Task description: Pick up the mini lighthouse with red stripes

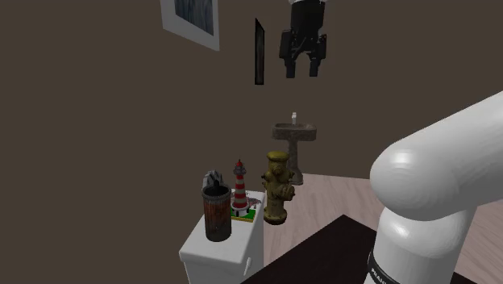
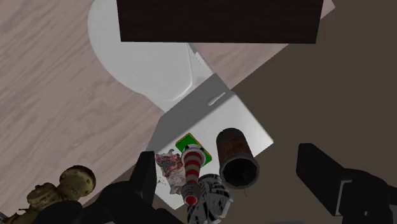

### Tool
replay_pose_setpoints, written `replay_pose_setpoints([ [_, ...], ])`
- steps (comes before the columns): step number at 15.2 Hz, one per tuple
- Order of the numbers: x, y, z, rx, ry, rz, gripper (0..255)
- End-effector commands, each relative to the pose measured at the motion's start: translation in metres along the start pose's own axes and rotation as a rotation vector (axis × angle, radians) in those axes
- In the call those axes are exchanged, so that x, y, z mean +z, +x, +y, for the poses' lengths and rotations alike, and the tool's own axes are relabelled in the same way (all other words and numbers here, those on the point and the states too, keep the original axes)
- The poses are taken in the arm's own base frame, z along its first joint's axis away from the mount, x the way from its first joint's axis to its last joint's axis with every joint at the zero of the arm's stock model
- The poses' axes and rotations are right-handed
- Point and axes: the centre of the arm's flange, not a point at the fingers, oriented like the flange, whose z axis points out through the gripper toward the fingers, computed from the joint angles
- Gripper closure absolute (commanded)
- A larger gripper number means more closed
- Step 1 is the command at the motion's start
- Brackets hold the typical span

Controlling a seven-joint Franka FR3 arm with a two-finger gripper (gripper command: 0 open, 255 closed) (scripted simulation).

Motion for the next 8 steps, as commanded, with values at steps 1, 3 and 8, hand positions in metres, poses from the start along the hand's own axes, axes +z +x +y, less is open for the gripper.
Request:
replay_pose_setpoints([
  [1, 0.000, 0.000, 0.000, 0.000, 0.000, 0.000, 0],
  [3, 0.018, 0.020, 0.004, -0.025, -0.004, -0.009, 0],
  [8, 0.064, 0.070, 0.011, -0.087, -0.014, -0.030, 0],
])
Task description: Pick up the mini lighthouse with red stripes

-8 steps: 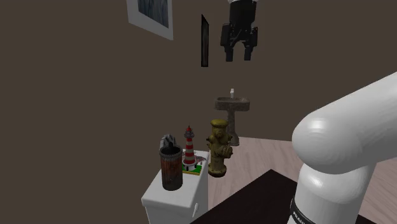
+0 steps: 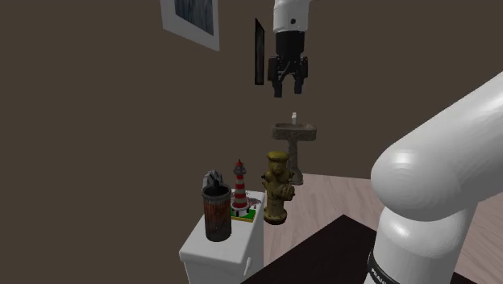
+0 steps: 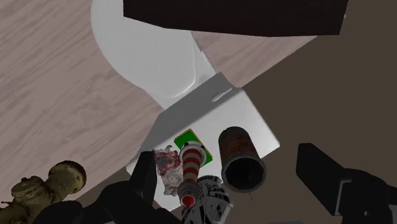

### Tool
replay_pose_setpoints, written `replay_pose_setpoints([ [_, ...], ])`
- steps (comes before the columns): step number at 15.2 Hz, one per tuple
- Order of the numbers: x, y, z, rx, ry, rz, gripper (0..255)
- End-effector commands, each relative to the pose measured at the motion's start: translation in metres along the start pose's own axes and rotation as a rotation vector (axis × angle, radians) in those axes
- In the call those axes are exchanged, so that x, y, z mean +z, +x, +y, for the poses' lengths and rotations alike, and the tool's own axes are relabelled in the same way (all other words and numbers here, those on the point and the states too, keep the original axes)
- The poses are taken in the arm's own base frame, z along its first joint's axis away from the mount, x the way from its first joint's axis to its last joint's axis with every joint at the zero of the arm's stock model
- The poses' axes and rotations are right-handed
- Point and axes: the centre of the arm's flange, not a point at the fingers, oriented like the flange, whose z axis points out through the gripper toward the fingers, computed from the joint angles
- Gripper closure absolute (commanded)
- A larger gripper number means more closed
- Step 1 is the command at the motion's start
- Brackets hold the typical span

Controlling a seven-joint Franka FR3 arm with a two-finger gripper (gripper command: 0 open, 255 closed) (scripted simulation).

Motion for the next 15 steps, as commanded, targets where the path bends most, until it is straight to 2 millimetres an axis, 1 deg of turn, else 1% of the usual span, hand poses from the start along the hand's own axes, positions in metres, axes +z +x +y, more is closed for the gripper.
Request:
replay_pose_setpoints([
  [1, 0.020, 0.023, 0.005, -0.026, -0.004, -0.008, 0],
  [8, 0.084, 0.093, 0.015, -0.113, -0.019, -0.037, 0],
  [15, 0.150, 0.162, 0.019, -0.199, -0.033, -0.067, 0],
])
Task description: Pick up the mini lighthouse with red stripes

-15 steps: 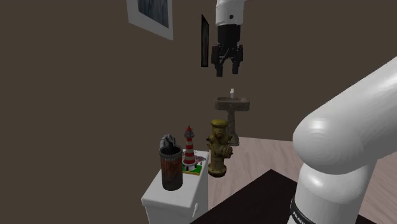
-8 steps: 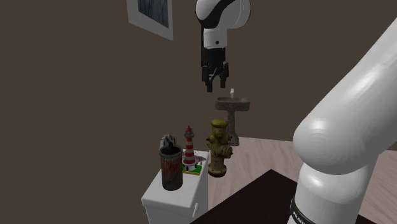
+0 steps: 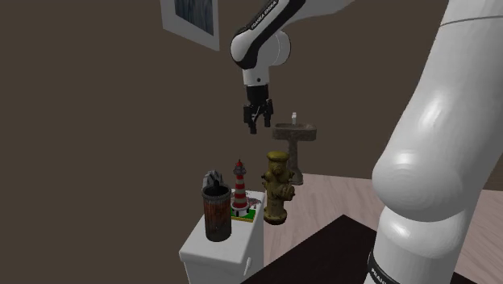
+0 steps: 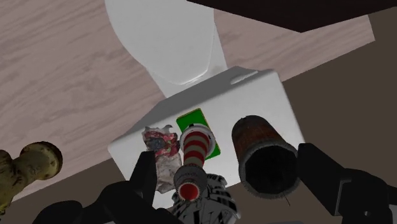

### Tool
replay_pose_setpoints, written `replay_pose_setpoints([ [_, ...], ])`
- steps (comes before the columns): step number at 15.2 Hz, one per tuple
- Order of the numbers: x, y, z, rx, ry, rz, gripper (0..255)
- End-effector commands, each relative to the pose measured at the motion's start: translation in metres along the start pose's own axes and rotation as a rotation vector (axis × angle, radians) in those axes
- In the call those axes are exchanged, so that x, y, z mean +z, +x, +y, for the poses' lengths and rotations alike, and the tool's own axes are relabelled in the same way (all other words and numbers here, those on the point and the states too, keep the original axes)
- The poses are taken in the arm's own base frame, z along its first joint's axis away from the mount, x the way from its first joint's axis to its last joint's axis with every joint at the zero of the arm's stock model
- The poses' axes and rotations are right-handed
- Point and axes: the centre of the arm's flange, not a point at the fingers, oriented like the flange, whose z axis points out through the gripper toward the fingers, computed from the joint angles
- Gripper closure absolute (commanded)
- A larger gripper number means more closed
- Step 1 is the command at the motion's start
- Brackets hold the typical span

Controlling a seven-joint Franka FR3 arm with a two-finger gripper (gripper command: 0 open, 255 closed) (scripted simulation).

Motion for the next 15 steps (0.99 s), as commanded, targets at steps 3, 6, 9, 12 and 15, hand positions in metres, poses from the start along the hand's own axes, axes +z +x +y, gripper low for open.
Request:
replay_pose_setpoints([
  [3, 0.037, 0.040, 0.004, -0.051, -0.009, -0.017, 0],
  [6, 0.064, 0.070, 0.008, -0.088, -0.015, -0.029, 0],
  [9, 0.092, 0.100, 0.011, -0.125, -0.021, -0.042, 0],
  [12, 0.120, 0.129, 0.013, -0.162, -0.027, -0.055, 0],
  [15, 0.149, 0.159, 0.014, -0.199, -0.033, -0.068, 0],
])
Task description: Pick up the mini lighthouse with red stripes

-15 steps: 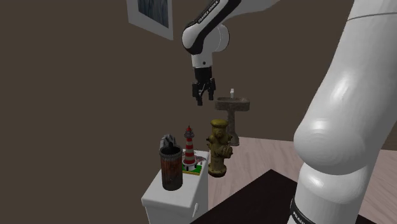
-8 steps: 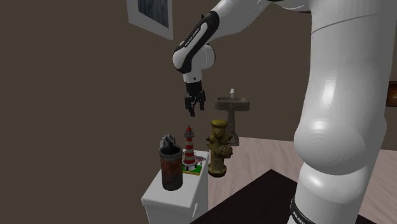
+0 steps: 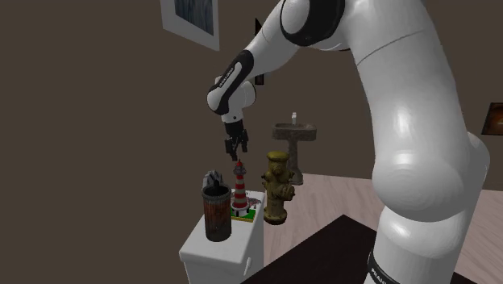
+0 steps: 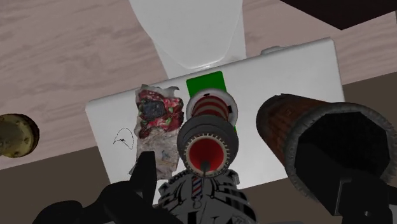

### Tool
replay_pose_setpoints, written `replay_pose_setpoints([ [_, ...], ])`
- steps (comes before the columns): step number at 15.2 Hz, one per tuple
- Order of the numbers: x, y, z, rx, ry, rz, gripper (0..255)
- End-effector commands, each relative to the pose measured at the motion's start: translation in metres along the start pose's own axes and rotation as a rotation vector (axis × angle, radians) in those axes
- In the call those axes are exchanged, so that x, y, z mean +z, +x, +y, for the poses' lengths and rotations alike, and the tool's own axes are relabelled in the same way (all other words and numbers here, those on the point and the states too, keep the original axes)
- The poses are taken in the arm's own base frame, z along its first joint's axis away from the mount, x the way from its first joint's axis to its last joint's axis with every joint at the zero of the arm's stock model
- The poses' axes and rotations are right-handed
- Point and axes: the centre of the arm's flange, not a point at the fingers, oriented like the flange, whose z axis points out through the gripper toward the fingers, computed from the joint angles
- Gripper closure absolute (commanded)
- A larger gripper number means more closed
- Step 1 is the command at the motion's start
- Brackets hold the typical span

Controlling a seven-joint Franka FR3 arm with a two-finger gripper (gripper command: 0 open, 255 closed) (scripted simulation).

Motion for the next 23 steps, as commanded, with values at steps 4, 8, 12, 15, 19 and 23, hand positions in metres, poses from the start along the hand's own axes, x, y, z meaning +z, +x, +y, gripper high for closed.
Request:
replay_pose_setpoints([
  [4, 0.040, 0.045, 0.007, -0.054, -0.009, -0.018, 0],
  [8, 0.061, 0.047, 0.005, -0.054, -0.009, -0.018, 0],
  [12, 0.080, 0.050, 0.002, -0.054, -0.009, -0.018, 0],
  [15, 0.080, 0.050, 0.002, -0.054, -0.009, -0.018, 255],
  [19, 0.080, 0.050, 0.002, -0.054, -0.009, -0.018, 255],
  [23, 0.080, 0.050, 0.002, -0.054, -0.009, -0.018, 255],
])
